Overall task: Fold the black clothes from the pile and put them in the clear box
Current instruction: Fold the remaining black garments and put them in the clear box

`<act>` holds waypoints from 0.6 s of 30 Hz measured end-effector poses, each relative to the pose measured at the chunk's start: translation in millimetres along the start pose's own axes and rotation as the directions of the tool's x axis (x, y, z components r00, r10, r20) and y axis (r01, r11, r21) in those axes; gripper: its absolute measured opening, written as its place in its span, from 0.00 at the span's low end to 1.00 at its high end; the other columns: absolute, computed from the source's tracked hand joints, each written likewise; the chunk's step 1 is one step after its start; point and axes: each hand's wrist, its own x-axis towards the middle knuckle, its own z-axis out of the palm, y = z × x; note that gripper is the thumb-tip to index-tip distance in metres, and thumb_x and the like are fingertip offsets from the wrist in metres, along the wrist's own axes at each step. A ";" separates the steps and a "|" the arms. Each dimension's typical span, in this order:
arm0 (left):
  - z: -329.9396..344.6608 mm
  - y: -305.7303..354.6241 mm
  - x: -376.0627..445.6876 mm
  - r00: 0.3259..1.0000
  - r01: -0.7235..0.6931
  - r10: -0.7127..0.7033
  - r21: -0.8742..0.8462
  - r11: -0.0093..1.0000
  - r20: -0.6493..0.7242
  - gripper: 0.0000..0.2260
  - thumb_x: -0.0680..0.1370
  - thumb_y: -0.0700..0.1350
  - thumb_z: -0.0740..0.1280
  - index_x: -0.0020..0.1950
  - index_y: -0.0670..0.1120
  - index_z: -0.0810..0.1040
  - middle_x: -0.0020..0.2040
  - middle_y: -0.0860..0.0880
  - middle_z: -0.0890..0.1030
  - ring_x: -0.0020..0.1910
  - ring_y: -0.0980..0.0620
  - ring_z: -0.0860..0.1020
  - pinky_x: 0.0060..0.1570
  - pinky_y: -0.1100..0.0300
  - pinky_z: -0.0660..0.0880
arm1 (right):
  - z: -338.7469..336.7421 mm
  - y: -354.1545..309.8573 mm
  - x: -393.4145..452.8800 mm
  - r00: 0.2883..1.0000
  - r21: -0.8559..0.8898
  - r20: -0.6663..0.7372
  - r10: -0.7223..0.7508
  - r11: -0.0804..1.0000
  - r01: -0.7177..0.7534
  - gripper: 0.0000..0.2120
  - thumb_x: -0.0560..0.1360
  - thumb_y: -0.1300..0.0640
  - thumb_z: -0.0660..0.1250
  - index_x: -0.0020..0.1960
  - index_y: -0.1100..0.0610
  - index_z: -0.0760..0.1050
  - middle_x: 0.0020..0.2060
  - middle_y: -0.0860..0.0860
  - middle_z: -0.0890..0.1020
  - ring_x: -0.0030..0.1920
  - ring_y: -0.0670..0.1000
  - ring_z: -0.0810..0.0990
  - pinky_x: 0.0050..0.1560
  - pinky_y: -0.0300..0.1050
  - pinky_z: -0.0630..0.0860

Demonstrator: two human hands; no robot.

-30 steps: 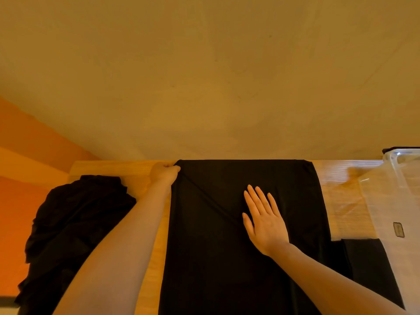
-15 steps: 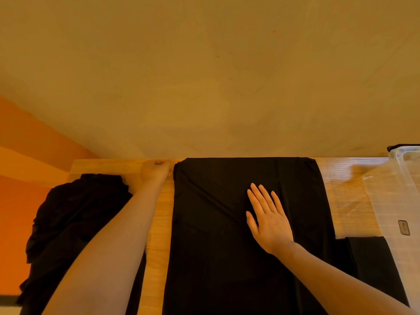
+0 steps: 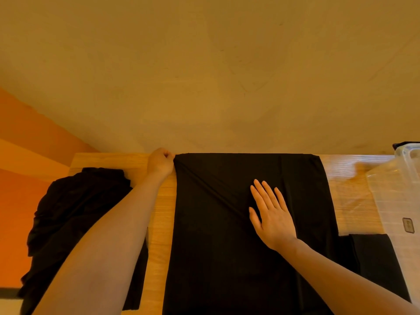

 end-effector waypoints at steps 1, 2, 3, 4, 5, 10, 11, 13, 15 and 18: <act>0.2 -1.1 -2.0 0.999 -0.033 0.033 0.012 0.999 -0.016 0.04 0.82 0.43 0.60 0.49 0.44 0.73 0.41 0.51 0.72 0.43 0.52 0.72 0.42 0.59 0.68 | -0.2 0.0 0.1 1.000 0.000 0.002 0.001 1.000 -0.001 0.27 0.81 0.42 0.45 0.77 0.50 0.49 0.77 0.47 0.50 0.77 0.47 0.44 0.76 0.49 0.41; 1.0 -1.8 -4.5 0.998 -0.058 0.059 0.017 0.998 -0.028 0.04 0.82 0.43 0.60 0.50 0.44 0.72 0.41 0.51 0.72 0.43 0.53 0.72 0.40 0.60 0.67 | -0.1 0.1 0.4 1.000 0.001 0.003 0.001 1.000 -0.001 0.27 0.81 0.42 0.45 0.77 0.50 0.49 0.77 0.47 0.50 0.77 0.47 0.44 0.76 0.49 0.41; 2.5 -3.0 -6.5 0.997 -0.072 0.072 0.017 0.997 -0.028 0.03 0.82 0.43 0.60 0.51 0.44 0.71 0.42 0.51 0.72 0.43 0.53 0.72 0.39 0.61 0.67 | -0.1 0.1 0.2 1.000 -0.001 0.005 0.000 1.000 0.000 0.27 0.81 0.42 0.45 0.78 0.50 0.49 0.77 0.47 0.50 0.77 0.47 0.43 0.76 0.49 0.41; 4.3 -3.9 -8.1 0.997 -0.077 0.077 0.017 0.997 -0.021 0.03 0.82 0.43 0.59 0.51 0.44 0.70 0.41 0.51 0.72 0.43 0.53 0.72 0.37 0.62 0.66 | 0.1 0.2 0.3 1.000 -0.004 0.006 0.000 1.000 0.000 0.27 0.81 0.42 0.45 0.78 0.50 0.49 0.77 0.47 0.50 0.77 0.47 0.43 0.76 0.49 0.41; 5.7 -4.6 -9.6 0.997 -0.076 0.077 0.015 0.997 -0.012 0.03 0.82 0.44 0.59 0.51 0.44 0.70 0.40 0.51 0.72 0.43 0.52 0.72 0.35 0.62 0.66 | 0.2 0.3 0.2 1.000 -0.007 0.007 0.001 1.000 -0.001 0.27 0.81 0.42 0.45 0.78 0.50 0.49 0.78 0.47 0.50 0.77 0.47 0.43 0.76 0.49 0.41; 10.8 -5.3 -9.0 0.999 0.020 -0.028 -0.164 0.986 -0.045 0.07 0.82 0.43 0.60 0.57 0.42 0.71 0.45 0.48 0.75 0.46 0.50 0.74 0.39 0.61 0.69 | -0.5 0.1 -0.3 1.000 0.006 0.010 0.006 1.000 -0.006 0.28 0.81 0.41 0.44 0.78 0.50 0.50 0.78 0.46 0.50 0.77 0.47 0.43 0.76 0.50 0.41; 10.9 -4.4 -7.7 0.997 0.052 -0.065 -0.243 0.969 -0.046 0.07 0.82 0.43 0.60 0.58 0.42 0.71 0.45 0.48 0.76 0.45 0.50 0.75 0.38 0.61 0.70 | -0.7 -0.1 -0.2 1.000 0.008 0.010 0.006 1.000 -0.006 0.28 0.81 0.41 0.44 0.78 0.50 0.50 0.78 0.46 0.50 0.77 0.47 0.43 0.76 0.49 0.42; 8.4 -1.0 -6.9 0.995 0.095 -0.100 -0.371 0.924 0.007 0.10 0.82 0.44 0.61 0.62 0.42 0.69 0.42 0.49 0.78 0.41 0.51 0.77 0.37 0.63 0.71 | -0.8 -0.3 -0.2 1.000 0.008 0.006 0.007 1.000 -0.007 0.27 0.81 0.41 0.44 0.78 0.50 0.50 0.77 0.46 0.50 0.77 0.47 0.44 0.76 0.50 0.42; 5.2 -0.2 -10.3 0.994 0.094 -0.069 -0.338 0.936 0.088 0.19 0.80 0.48 0.65 0.67 0.43 0.66 0.48 0.49 0.78 0.45 0.52 0.77 0.42 0.61 0.73 | -0.8 -0.1 -0.2 1.000 0.007 0.006 0.005 1.000 -0.005 0.27 0.81 0.41 0.44 0.77 0.50 0.50 0.77 0.47 0.51 0.77 0.47 0.44 0.76 0.50 0.42; 5.9 -16.3 -26.8 0.992 -0.122 0.123 -0.034 0.992 0.023 0.29 0.75 0.48 0.71 0.72 0.45 0.62 0.65 0.46 0.72 0.62 0.48 0.72 0.57 0.55 0.72 | -1.1 -0.6 0.1 1.000 0.007 0.004 0.007 1.000 -0.007 0.27 0.81 0.41 0.44 0.77 0.51 0.51 0.77 0.47 0.51 0.77 0.47 0.45 0.76 0.50 0.43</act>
